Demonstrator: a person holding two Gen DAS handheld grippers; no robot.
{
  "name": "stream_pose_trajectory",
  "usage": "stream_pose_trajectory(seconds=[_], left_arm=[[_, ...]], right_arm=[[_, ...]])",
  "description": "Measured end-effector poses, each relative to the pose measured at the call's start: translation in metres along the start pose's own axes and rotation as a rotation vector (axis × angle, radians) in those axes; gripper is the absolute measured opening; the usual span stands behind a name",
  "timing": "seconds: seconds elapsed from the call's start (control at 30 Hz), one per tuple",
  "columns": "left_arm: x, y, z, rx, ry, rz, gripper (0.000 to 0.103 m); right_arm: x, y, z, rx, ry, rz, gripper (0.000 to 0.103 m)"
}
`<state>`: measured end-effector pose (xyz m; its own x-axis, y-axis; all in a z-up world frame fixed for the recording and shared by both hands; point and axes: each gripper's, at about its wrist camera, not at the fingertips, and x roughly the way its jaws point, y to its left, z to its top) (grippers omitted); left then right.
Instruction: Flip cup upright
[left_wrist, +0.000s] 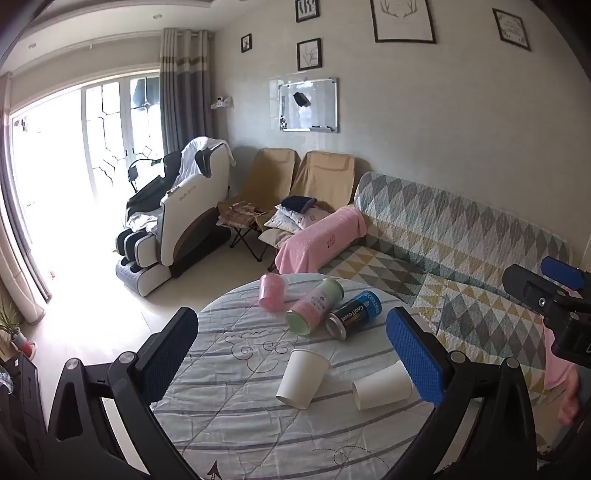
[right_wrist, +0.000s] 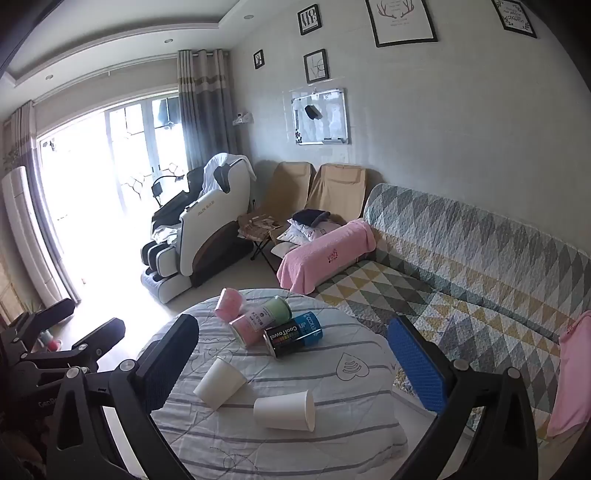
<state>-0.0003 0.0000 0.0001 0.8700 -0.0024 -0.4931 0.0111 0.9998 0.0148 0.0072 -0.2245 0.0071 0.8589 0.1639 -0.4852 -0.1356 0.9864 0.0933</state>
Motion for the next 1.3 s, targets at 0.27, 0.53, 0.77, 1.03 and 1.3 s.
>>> stream_pose_trajectory(seconds=[0.27, 0.53, 0.77, 1.03, 1.3], left_arm=[[0.001, 0.005, 0.001, -0.010, -0.001, -0.001, 0.103], [0.000, 0.002, 0.000, 0.000, -0.006, 0.003, 0.103], [-0.002, 0.001, -0.001, 0.003, -0.005, 0.005, 0.103], [0.004, -0.007, -0.005, 0.003, 0.001, 0.004, 0.103], [0.006, -0.009, -0.005, 0.003, 0.003, 0.004, 0.103]], right_arm=[[0.002, 0.003, -0.003, -0.016, 0.005, 0.001, 0.103], [0.006, 0.000, -0.015, 0.010, 0.012, 0.018, 0.103], [0.005, -0.001, -0.009, 0.022, 0.018, 0.010, 0.103], [0.006, -0.002, -0.006, 0.030, 0.026, 0.003, 0.103], [0.007, -0.003, -0.006, 0.032, 0.028, 0.000, 0.103]])
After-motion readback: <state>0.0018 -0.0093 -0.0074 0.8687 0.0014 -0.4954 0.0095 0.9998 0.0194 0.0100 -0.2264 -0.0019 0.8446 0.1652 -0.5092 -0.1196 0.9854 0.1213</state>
